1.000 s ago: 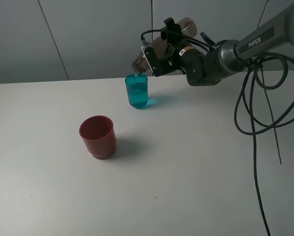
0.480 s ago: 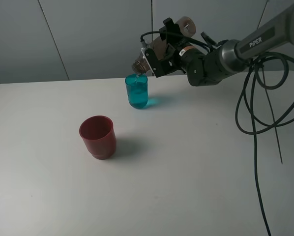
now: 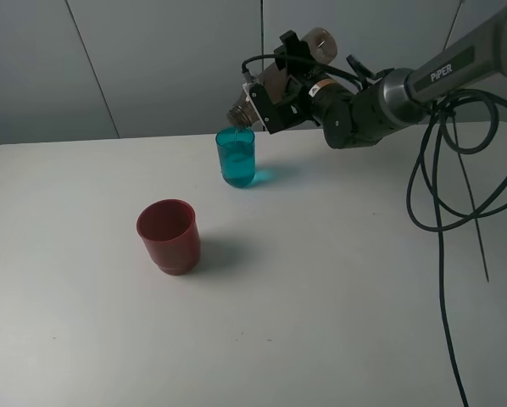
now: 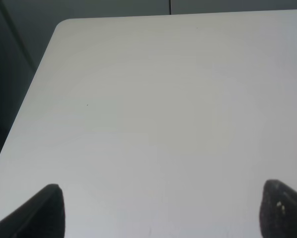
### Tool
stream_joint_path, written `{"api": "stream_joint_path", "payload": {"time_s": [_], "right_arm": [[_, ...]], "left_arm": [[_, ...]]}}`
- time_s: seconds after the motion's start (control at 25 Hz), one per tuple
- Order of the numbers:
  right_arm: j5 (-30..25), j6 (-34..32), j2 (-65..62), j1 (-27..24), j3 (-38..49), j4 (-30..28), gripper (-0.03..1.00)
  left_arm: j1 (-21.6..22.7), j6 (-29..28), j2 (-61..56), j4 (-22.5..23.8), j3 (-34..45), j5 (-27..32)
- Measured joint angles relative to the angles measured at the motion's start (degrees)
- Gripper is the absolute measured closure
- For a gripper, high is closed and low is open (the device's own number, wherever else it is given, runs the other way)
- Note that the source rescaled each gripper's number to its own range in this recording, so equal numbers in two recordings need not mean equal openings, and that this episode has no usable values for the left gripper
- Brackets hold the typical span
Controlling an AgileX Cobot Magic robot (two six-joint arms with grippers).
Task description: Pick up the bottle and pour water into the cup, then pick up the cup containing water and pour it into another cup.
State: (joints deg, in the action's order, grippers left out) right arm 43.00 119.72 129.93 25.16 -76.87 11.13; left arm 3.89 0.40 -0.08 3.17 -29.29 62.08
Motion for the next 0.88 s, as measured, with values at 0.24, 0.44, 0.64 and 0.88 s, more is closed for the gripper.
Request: {"api": "stream_joint_path", "payload": {"time_s": [0.24, 0.44, 0.64, 0.88], "right_arm": [[0.0, 0.0, 0.0, 0.0, 0.0, 0.0, 0.95], [0.0, 0.0, 0.0, 0.0, 0.0, 0.0, 0.95], [-0.11, -0.92, 0.0, 0.0, 0.0, 1.69, 0.95], [-3.21, -8.81, 0.0, 0.32, 0.0, 6.03, 0.95]], "left_arm": [[0.0, 0.0, 0.0, 0.0, 0.0, 0.0], [0.0, 0.0, 0.0, 0.0, 0.0, 0.0], [0.0, 0.0, 0.0, 0.0, 0.0, 0.0], [0.0, 0.0, 0.0, 0.0, 0.0, 0.0]]}}
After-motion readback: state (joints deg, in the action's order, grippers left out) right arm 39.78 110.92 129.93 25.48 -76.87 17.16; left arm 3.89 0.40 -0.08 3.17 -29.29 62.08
